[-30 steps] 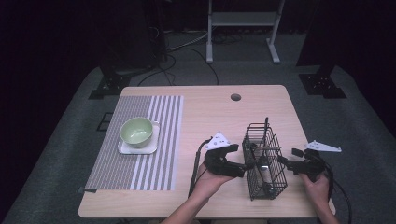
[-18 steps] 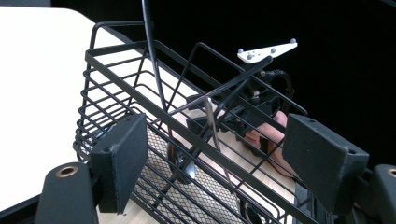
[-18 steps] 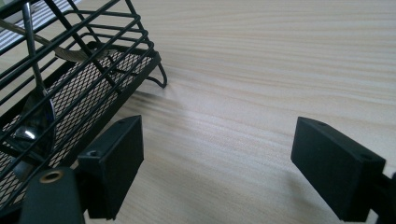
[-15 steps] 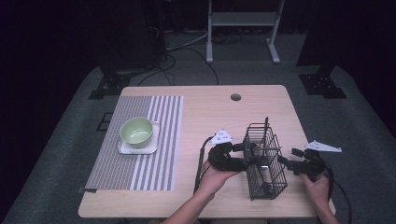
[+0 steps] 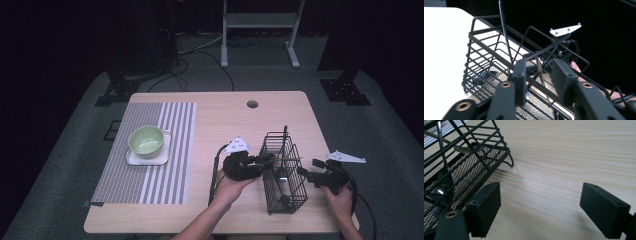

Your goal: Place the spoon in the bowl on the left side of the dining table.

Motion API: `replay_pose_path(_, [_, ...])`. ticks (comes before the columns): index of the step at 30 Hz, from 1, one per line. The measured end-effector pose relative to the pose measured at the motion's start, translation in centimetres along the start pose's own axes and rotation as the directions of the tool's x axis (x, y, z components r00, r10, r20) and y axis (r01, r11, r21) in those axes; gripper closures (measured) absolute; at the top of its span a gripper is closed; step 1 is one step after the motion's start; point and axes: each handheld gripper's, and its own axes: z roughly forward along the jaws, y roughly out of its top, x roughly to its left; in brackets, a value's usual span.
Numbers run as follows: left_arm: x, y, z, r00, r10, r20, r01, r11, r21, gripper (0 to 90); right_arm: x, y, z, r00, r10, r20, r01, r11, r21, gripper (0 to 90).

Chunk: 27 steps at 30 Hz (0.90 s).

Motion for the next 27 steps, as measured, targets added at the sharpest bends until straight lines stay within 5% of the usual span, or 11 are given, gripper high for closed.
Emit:
replay_pose_path(7, [-0.3,0.2,-0.1,0.9987,0.049,0.01,-0.049,0.9986,-0.02,84.6,0.0,0.0,0.0,1.0,0.001,0.0,-0.001,1.0,0.0,16.0])
replay_pose_path(18, [-0.8,0.5,-0.3,0.9963,0.003,0.086,0.003,0.9975,-0.071,89.0,0.0,0.0,0.0,1.0,0.001,-0.002,-0.001,1.0,0.0,16.0])
replay_pose_path(27, [-1.1,1.3,-0.9,0.9961,-0.008,0.088,0.017,0.9943,-0.106,89.3,0.0,0.0,0.0,1.0,0.003,-0.005,-0.003,1.0,0.001,16.0])
